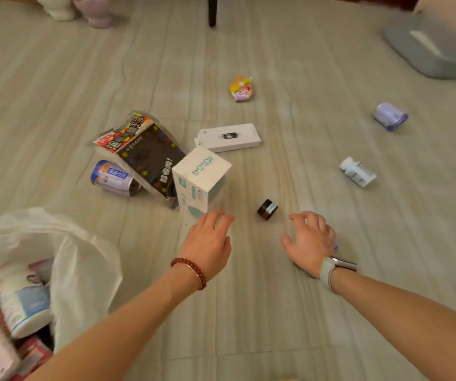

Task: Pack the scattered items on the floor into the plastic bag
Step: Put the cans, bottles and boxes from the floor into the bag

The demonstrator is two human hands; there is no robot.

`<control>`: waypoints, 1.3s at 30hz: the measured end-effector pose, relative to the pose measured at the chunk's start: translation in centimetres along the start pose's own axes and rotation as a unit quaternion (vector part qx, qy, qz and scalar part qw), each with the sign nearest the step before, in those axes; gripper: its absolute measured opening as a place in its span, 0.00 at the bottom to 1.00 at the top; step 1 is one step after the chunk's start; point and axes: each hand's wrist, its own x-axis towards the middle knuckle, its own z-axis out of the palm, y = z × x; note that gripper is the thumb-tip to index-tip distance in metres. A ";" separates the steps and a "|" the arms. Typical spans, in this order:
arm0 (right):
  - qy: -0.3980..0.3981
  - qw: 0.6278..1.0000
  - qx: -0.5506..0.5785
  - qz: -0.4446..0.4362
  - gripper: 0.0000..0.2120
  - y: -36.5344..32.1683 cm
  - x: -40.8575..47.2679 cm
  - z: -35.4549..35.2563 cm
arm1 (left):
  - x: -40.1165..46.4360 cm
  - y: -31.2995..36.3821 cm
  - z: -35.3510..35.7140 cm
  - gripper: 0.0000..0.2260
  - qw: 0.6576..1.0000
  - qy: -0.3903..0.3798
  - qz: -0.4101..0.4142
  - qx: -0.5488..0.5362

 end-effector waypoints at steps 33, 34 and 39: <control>-0.174 0.853 0.183 -0.456 0.31 -20.9 -8.5 -2.4 | -19.5 -11.1 -13.6 0.19 0.947 0.118 -0.293 0.051; -0.166 0.839 0.189 -0.483 0.30 -22.9 -9.3 -2.4 | -20.7 -11.8 -13.8 0.19 0.936 0.124 -0.327 0.049; -0.162 0.789 0.118 -0.581 0.30 -30.5 -12.5 -0.7 | -25.4 -14.5 -13.4 0.15 0.916 0.135 -0.376 0.033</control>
